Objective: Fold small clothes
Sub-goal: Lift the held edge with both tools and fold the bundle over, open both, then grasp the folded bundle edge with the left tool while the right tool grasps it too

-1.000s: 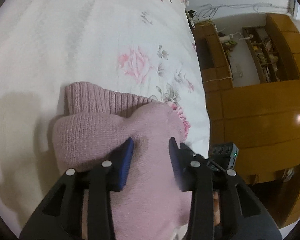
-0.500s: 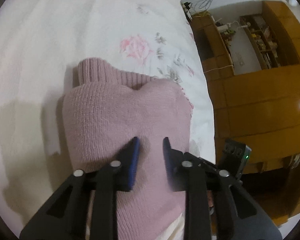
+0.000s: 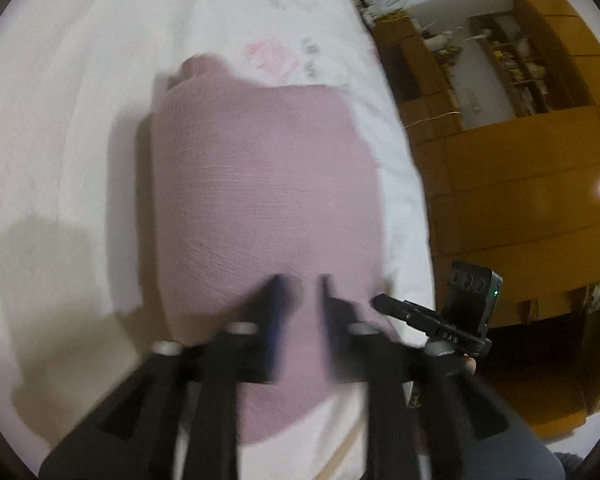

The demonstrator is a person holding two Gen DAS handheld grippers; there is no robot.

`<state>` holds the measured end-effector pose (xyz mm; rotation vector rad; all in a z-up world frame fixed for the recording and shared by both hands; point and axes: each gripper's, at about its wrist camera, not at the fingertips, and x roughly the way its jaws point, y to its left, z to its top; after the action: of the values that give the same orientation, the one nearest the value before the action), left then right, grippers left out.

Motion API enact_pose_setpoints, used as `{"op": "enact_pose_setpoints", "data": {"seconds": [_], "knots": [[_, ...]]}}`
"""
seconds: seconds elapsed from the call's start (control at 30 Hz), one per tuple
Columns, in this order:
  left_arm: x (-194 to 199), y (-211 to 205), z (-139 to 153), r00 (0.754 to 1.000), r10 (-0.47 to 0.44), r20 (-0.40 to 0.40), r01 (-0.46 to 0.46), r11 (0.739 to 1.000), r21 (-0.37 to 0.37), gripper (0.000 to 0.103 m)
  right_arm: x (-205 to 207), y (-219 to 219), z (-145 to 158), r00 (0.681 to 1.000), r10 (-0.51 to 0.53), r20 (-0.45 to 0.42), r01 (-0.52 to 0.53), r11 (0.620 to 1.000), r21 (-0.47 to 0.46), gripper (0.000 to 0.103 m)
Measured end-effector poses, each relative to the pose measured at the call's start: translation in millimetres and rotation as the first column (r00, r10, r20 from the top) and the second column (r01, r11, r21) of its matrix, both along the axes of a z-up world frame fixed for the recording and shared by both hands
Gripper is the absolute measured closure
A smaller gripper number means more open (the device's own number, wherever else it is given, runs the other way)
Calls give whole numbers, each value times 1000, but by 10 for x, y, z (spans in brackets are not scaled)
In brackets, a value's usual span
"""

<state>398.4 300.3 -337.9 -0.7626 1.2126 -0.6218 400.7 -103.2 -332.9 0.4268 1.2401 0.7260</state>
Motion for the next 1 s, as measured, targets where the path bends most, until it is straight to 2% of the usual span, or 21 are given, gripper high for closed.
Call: {"op": "enact_pose_setpoints", "data": {"seconds": [0.07,0.13,0.23,0.3,0.33,0.4,0.47,0.53,0.6,0.63,0.67,0.7,0.77,0.8,0.9,1.0], "knots": [[-153,-50,172,998,-37,47,37,999,2,64,-107,59,169,1000,18,26,-19,999,42,102],[-295,-83,149,998,-48,41,47,999,22,62,-152,174,156,999,42,27,-43,998,38,102],[-373,-156,-159,998,-51,-37,56,987,148,64,-185,220,-118,999,43,-7,-44,996,-75,103],[-426,-139,-272,996,-42,-74,53,988,148,66,-172,194,-197,1000,6,-29,-8,997,-76,103],[-473,-87,-208,998,-17,-61,24,993,116,64,-195,183,-137,1000,-8,-24,6,998,-65,103],[-576,-8,-52,1000,12,-17,-11,998,57,42,-297,201,94,1000,-3,26,3,1000,-21,100],[-678,-2,-49,1000,13,-8,-12,995,96,25,-421,204,141,999,9,31,-9,1000,-22,99],[-730,-43,-213,997,-5,-73,17,986,163,24,-388,327,-57,1000,23,-15,-24,994,-110,100],[-830,31,-285,995,8,-100,8,987,163,25,-310,389,-200,998,21,-60,-28,993,-117,103],[-883,106,-270,995,21,-94,-10,993,121,24,-278,377,-143,997,16,-73,-23,995,-98,100],[-932,190,-248,996,35,-83,-28,996,81,20,-241,365,-69,996,13,-88,-18,998,-62,82],[-975,299,-214,996,56,-70,-52,998,46,16,-185,292,52,994,-2,-108,5,1000,22,48],[-1031,468,-187,995,86,-52,-84,996,32,15,-60,103,275,994,-73,-78,79,994,79,22],[-1043,512,-190,994,94,-49,-93,995,29,15,58,6,323,992,-95,-84,103,989,107,22],[-1012,631,-193,991,121,-52,-121,993,-2,15,451,-205,269,975,-139,-173,171,967,188,22],[-930,624,-210,987,150,-59,-154,986,-59,15,818,-379,90,954,-167,-250,221,953,208,21]]}}
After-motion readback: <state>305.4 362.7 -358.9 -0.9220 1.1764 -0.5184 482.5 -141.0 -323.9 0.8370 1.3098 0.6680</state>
